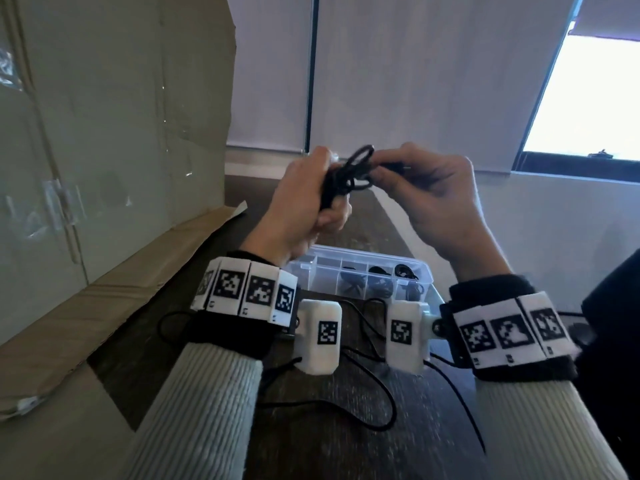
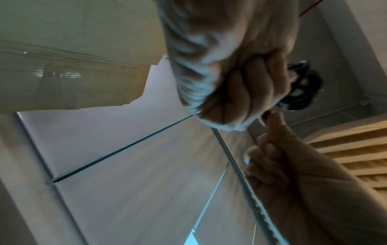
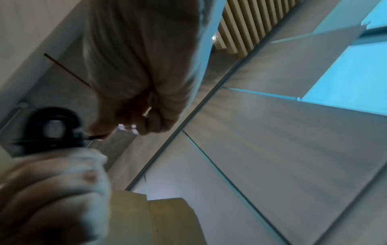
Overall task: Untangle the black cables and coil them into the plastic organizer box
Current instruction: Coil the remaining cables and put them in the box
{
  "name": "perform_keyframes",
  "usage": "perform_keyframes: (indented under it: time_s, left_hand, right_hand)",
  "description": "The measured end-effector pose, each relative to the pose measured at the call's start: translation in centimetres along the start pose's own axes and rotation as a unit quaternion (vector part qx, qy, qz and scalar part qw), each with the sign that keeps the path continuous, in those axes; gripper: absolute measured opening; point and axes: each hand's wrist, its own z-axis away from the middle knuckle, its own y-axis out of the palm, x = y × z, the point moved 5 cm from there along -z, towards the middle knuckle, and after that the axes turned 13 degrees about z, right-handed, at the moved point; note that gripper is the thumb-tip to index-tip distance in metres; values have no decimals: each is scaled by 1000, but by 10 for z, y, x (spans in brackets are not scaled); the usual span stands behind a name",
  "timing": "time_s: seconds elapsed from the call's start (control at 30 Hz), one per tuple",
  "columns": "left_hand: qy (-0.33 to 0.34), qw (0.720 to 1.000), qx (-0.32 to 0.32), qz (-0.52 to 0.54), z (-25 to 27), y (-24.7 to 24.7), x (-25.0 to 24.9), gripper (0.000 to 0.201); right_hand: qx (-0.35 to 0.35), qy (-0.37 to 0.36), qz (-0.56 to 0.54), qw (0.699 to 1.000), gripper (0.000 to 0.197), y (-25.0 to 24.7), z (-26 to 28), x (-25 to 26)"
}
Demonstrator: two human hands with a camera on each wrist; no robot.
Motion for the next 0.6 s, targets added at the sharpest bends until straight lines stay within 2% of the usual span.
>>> perform_keyframes:
  time_s: [0.1,0.17,0.23,0.33,0.43,0.53,0.6]
  left_hand:
    - [-61,989,-69,112,-6,-6,7,60]
    - [-105,972,-120,171,-7,-11,13,59]
    - [-144,954,-142,221,-7,-14,17,62]
    - [-164,939,-141,266,-7,-13,18,65]
    - [-174,931,-129,295,-6,-10,17,66]
    - [-199,923,-103,312,-5,-9,18,66]
    - [-213,920,-88,316,-4,-11,19,67]
  right_hand:
    - [-34,-23,124,991,25,5,0,-4]
    - [-35,-59,240,968,23,10,2,-2]
    - [-35,-97,307,946,19,16,3,4]
    - [-51,-114,301,946,15,18,2,11]
    - [-69,-84,252,961,17,16,2,7]
    - [-34,-52,168,984,23,20,1,-2]
    - [-7,-48,156,987,25,23,0,-3]
